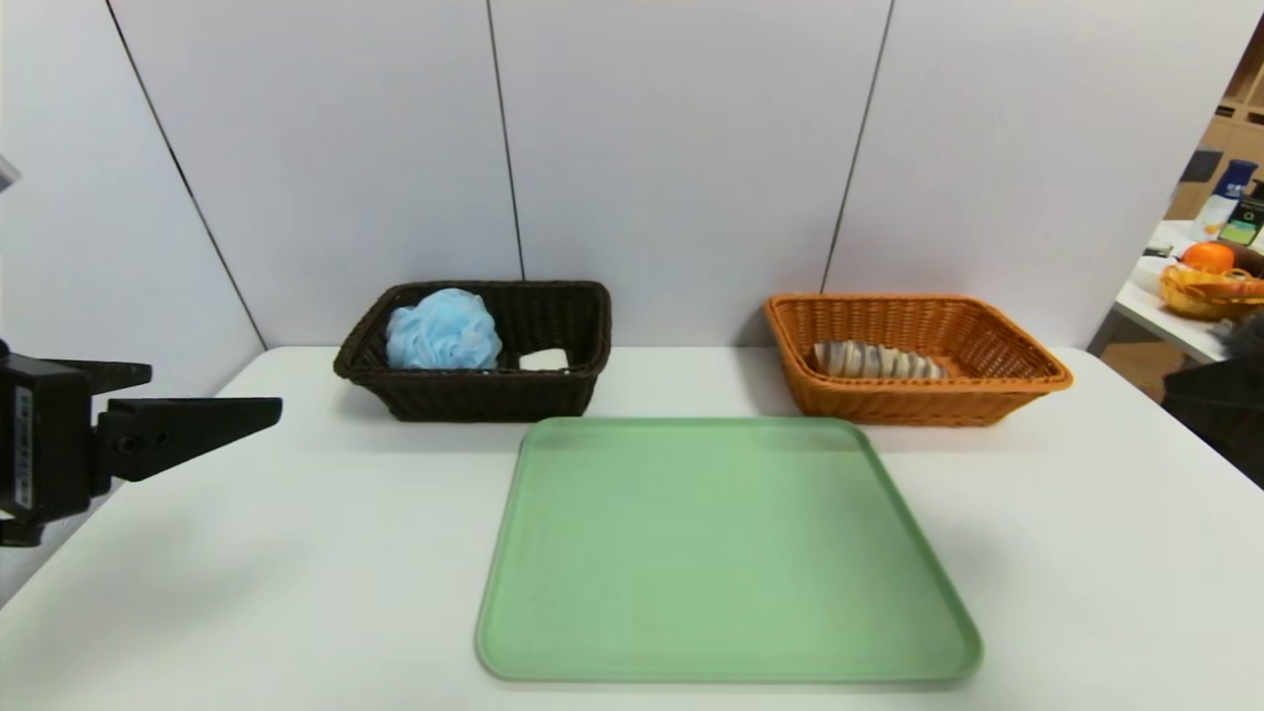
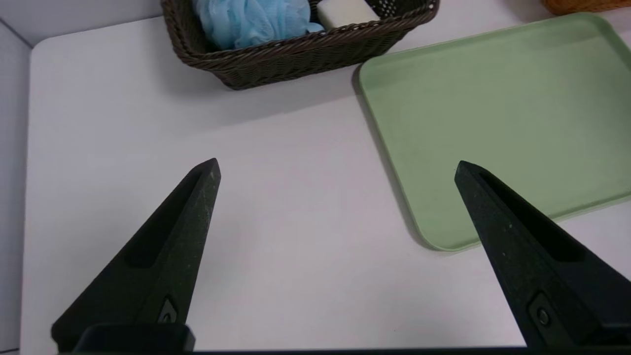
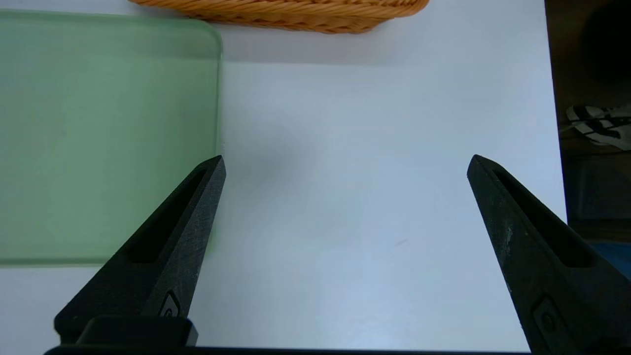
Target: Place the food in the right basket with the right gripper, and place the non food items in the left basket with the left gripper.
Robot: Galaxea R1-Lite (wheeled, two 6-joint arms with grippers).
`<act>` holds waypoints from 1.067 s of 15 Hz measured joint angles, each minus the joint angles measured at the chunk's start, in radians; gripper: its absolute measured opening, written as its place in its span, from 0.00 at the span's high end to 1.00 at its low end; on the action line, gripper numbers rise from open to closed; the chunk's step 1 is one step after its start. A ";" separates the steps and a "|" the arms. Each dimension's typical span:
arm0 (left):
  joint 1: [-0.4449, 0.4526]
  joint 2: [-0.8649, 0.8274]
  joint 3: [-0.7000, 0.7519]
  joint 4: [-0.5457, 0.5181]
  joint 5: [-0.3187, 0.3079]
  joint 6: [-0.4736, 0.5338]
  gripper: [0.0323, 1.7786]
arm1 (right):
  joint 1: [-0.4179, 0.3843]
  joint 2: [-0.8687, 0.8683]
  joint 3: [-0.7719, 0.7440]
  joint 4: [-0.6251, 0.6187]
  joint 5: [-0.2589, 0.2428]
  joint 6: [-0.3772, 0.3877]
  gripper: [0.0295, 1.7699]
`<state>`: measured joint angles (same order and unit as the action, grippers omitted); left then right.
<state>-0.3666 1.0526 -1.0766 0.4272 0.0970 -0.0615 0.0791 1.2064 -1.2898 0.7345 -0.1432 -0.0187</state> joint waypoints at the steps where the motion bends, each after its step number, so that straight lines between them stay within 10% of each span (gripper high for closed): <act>1: 0.015 -0.016 0.007 0.004 0.026 -0.001 0.05 | 0.000 -0.050 0.033 -0.001 0.000 0.004 0.04; 16: 0.303 -0.398 0.356 -0.007 0.016 0.039 0.05 | -0.129 -0.561 0.280 0.026 0.020 -0.002 0.04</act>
<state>-0.0638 0.6547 -0.7206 0.4198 0.1130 -0.0226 -0.0494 0.6451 -1.0096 0.7600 -0.1230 -0.0206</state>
